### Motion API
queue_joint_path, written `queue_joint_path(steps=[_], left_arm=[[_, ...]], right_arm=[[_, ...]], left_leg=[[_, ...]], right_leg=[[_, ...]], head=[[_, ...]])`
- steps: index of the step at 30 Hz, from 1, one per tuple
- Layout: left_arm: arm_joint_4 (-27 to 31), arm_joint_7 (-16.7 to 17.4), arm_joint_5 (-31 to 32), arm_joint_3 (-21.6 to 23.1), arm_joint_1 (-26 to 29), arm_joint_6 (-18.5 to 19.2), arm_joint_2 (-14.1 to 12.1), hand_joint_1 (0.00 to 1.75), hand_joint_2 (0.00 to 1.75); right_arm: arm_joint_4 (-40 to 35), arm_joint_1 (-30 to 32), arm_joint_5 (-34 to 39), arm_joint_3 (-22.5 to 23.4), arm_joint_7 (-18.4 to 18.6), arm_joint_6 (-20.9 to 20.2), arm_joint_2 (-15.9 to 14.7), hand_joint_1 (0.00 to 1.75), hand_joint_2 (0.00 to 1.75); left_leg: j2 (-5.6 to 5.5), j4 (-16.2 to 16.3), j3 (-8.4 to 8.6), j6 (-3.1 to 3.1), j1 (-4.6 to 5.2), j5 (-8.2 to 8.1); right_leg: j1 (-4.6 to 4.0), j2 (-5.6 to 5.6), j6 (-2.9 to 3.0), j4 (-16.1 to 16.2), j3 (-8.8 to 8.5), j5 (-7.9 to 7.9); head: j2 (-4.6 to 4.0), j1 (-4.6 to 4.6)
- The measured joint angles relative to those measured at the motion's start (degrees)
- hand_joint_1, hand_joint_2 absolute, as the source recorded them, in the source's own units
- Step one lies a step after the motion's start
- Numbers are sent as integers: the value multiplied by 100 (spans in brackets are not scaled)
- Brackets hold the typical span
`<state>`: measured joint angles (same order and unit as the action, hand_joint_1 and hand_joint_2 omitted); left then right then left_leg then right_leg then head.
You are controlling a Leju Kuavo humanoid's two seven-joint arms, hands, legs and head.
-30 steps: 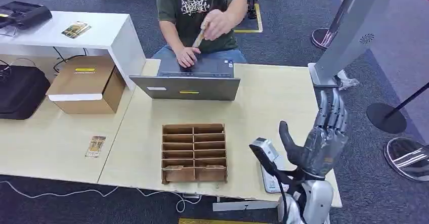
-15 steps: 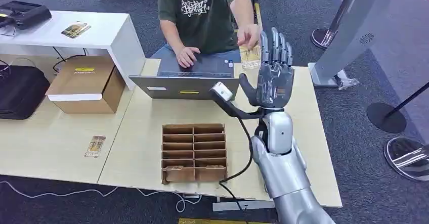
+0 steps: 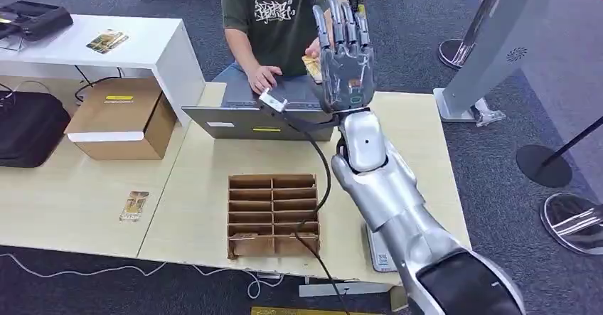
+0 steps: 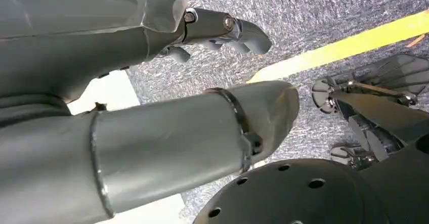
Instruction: Pass the card to the sensor for recognition and then transmit it.
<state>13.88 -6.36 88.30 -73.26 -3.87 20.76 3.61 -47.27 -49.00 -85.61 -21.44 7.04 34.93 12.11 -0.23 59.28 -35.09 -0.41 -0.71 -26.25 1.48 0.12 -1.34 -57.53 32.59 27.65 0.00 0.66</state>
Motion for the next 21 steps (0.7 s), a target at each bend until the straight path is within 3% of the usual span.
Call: queue_joint_path(steps=[9, 21], left_arm=[[-28, 20, -85, 0, 22, 68, -76, 0, 0], [-26, 33, -225, -7, 95, 68, -87, 0, 0]], right_arm=[[140, 38, 4, -151, -157, 251, -100, 0, 175], [-1231, 993, 17, -120, -369, 280, -418, 0, 175]], left_leg=[[0, 1, 1, 0, 0, 0], [0, 1, -1, -1, 0, -2]], right_leg=[[0, 0, 0, 1, 1, 0], [0, 1, 0, 2, 4, 1]], head=[[0, 0], [0, 0]])
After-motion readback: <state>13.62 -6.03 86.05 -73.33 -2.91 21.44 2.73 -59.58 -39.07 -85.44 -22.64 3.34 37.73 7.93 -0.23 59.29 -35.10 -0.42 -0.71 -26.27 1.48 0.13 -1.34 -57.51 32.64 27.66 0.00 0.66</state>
